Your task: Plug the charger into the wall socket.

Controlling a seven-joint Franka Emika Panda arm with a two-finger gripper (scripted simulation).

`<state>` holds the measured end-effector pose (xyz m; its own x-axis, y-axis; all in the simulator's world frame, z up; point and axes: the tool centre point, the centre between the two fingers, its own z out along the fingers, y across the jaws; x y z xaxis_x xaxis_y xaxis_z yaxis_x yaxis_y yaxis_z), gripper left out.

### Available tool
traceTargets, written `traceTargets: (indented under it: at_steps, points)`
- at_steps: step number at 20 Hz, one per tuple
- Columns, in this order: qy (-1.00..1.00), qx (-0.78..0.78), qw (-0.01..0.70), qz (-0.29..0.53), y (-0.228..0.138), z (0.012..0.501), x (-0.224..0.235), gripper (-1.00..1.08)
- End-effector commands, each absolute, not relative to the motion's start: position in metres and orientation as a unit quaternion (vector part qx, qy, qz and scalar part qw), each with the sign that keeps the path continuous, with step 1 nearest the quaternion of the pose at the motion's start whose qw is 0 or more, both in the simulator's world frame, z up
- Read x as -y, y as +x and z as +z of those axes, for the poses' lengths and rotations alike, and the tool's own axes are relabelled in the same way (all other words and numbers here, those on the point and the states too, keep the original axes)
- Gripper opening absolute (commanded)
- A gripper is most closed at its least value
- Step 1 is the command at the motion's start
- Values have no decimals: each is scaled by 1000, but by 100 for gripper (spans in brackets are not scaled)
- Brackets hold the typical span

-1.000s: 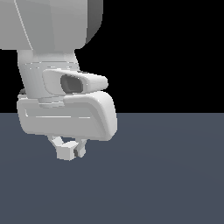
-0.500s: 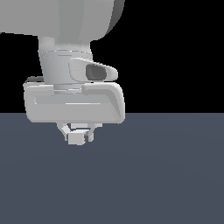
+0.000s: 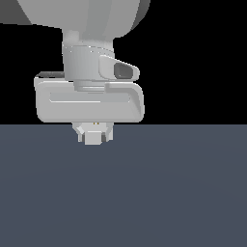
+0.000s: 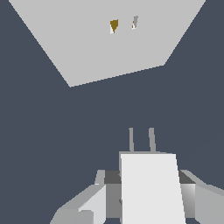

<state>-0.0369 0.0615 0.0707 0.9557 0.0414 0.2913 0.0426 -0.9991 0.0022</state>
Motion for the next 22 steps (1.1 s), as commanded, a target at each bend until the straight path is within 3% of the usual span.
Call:
traceTargets:
  at_steps: [1, 22]
  points:
    - [-988, 45, 6, -147, -32, 76, -60, -100]
    - [-978, 153, 22, -142, -11, 100, -57, -100]
